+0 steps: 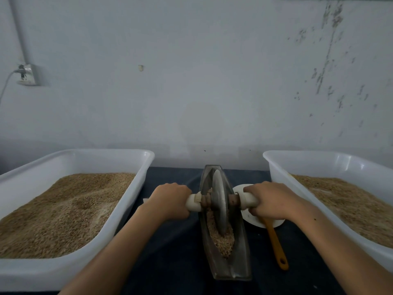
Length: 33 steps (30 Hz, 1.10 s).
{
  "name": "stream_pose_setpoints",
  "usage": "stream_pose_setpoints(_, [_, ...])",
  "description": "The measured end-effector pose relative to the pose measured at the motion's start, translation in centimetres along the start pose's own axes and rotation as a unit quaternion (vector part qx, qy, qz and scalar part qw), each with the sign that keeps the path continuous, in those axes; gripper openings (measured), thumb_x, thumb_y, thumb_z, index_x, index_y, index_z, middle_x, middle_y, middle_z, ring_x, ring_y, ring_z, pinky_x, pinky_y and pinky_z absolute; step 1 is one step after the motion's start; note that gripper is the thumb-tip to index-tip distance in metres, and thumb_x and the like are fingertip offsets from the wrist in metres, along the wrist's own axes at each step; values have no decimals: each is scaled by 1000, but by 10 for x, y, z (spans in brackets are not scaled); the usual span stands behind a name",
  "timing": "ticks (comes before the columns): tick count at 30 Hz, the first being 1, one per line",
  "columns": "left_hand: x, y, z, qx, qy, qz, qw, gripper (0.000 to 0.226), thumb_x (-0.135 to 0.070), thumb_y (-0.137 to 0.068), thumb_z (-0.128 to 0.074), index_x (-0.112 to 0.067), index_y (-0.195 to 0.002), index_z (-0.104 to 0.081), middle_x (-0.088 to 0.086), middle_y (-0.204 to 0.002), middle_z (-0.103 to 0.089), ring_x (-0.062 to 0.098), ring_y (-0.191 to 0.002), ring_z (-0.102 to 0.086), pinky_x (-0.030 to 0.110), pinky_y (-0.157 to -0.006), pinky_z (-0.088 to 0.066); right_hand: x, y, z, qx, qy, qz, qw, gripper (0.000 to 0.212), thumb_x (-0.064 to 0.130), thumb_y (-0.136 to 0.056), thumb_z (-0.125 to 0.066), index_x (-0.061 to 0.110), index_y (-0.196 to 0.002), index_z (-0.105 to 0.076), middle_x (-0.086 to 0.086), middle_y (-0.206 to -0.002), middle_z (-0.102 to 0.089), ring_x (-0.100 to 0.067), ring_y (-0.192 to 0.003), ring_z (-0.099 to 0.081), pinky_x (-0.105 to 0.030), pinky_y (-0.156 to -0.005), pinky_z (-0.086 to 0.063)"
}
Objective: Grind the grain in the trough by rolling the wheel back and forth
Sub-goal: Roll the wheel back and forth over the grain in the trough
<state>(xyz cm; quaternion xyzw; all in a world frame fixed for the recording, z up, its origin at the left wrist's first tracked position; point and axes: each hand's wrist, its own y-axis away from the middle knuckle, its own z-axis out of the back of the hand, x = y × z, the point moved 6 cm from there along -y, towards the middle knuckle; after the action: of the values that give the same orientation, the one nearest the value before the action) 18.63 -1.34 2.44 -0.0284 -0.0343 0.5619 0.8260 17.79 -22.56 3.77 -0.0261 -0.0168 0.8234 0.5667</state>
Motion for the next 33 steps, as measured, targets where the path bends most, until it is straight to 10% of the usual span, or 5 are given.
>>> stream_pose_setpoints(14, [-5,1,6,-160,-63,60,983,20,-33,-90,-53,-21,-105,-47,-3,-99,-62,16,-85,-58,27,-65,-33,-1,-2,-6,-136,-4,14,991,21,39,-90,-58,36,-93,-38,13,-95,-55,-10,-87,-52,-28,-76,-34])
stream_pose_setpoints(25, [0,2,-1,31,-1,28,999,32,-30,-81,-66,-19,-110,-59,1,-104,-64,17,-92,-60,29,-79,-47,-1,-1,0,-8,25,1,1000,31,30,-81,-62,39,-70,-35,11,-82,-54,-11,-79,-55,-22,-53,-30])
stream_pose_setpoints(33, [1,-3,1,-67,-38,45,996,27,-31,-84,-63,-23,-108,-53,-2,-103,-62,17,-92,-59,28,-72,-40,-4,-3,-5,-55,-13,-7,998,32,53,-83,-64,34,-102,-46,10,-99,-57,-13,-91,-56,-26,-67,-38])
